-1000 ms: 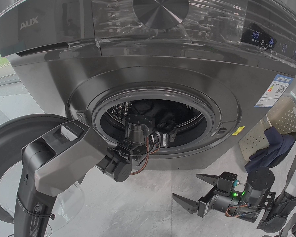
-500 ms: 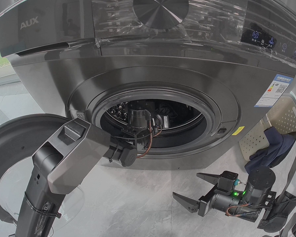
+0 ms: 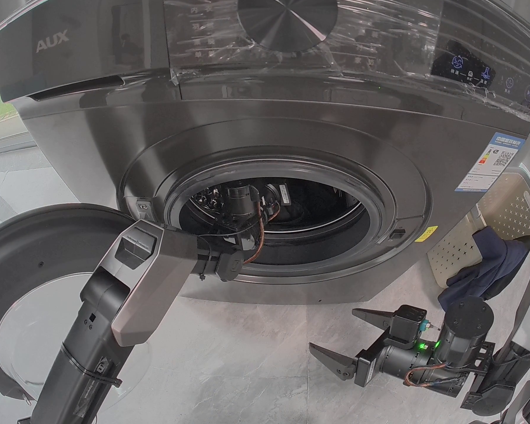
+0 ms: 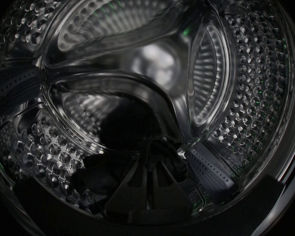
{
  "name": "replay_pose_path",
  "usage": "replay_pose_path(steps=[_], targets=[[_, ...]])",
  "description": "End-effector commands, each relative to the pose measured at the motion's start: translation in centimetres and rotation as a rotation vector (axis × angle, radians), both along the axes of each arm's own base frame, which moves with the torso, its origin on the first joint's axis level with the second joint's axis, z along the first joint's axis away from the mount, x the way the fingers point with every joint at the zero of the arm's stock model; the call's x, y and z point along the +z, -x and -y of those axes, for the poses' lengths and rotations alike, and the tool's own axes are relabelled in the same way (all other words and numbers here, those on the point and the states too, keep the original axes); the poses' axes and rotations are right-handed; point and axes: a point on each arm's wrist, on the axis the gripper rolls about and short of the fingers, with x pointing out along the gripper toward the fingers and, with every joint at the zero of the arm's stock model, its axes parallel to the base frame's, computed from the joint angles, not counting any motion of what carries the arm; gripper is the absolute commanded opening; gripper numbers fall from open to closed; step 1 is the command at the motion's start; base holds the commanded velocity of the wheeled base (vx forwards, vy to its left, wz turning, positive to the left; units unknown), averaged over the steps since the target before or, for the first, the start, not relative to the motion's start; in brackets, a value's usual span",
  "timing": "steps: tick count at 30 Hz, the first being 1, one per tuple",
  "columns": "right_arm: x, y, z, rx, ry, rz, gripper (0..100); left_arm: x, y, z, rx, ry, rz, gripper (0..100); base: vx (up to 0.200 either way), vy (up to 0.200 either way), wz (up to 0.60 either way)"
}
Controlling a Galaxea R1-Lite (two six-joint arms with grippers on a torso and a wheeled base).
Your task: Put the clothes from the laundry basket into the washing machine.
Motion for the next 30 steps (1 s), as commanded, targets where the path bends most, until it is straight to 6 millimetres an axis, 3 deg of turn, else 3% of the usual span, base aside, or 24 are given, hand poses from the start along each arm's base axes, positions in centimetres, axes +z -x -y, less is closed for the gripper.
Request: replay_pose_path(steps=[1, 2, 3, 7, 13, 21, 30], targets=[[0.0, 0.0, 0.0, 0.002, 0.0, 0.0, 100, -0.9, -0.2, 0.0, 0.007, -0.005, -0.012, 0, 0.0, 0.0, 0.0], [0.0, 0.0, 0.0, 0.0, 0.001, -0.001, 100, -0.8, -0.2, 0.0, 0.01, -0.004, -0.011, 0, 0.0, 0.0, 0.0], [0.0, 0.0, 0.0, 0.0, 0.001, -0.001, 100, -0.8, -0.1, 0.2, 0.008, -0.002, -0.009, 100, 0.0, 0.0, 0.0], [0.0, 0.1, 0.0, 0.0, 0.002, -0.002, 100, 0.6, 0.7, 0.6, -0.008, 0.019, 0.0, 100, 0.0, 0.0, 0.0], [-0.1, 0.0, 0.1, -0.003, 0.003, -0.003, 100, 3.4, 6.8, 2.1, -0.108, -0.015, -0.09, 100, 0.0, 0.0, 0.0], [0.1, 0.2, 0.1, 0.003, 0.0, 0.0, 100, 1.2, 13.6, 1.3, -0.201, -0.142, -0.196, 100, 0.0, 0.0, 0.0], [0.1, 0.9, 0.7, 0.008, 0.01, -0.009, 100, 1.3, 19.6, -1.3, -0.316, -0.235, -0.201, 100, 0.0, 0.0, 0.0]])
